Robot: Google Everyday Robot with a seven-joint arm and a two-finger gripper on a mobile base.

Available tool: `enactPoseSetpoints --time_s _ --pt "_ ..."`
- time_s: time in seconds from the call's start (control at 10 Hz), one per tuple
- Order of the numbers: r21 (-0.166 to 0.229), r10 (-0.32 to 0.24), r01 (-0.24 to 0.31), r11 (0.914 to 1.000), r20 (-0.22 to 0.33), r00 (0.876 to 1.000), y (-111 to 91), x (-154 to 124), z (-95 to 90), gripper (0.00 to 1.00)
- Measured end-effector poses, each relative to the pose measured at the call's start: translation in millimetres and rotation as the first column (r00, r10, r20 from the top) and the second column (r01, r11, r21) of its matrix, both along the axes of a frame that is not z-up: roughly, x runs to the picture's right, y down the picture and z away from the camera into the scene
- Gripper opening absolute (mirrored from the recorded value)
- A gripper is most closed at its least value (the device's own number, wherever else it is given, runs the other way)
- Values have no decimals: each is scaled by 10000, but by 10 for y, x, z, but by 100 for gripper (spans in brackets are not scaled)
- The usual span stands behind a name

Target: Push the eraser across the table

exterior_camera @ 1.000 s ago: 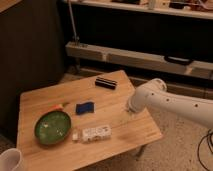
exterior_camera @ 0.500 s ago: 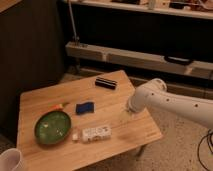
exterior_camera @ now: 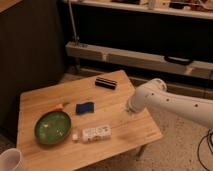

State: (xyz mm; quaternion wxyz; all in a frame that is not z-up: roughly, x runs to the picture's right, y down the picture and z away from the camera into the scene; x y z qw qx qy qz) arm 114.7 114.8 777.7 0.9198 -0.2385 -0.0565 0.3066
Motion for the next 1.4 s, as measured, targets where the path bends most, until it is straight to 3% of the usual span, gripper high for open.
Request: enactPoseSetpoints --time_s 0.1,0.3,0.4,0.5,0.6,0.7,0.8,1.0,1.2,1.4 --pt "46 23 -23 10000 20 10000 -9 -1 1 80" --pt "986 -28 -2 9951 298 9996 -246 -25 10 80" --pt "1560 -157 86 9877 441 9989 -467 -33 -9 80" --pt "2107 -280 158 9774 551 9981 -715 -48 -47 80" --pt "2829 -445 263 9588 582 9973 -1113 -46 -94 80" --pt "3261 -550 354 9447 514 9972 -1417 -17 -68 80" --pt "3529 -594 402 9348 438 9973 -1689 14 -3 80" --pt "3890 -570 434 9202 236 9981 -2220 120 259 64" --pt "3971 -513 439 9167 82 9986 -2651 214 584 44" --pt "3990 -589 478 9157 155 9981 -2889 222 802 40"
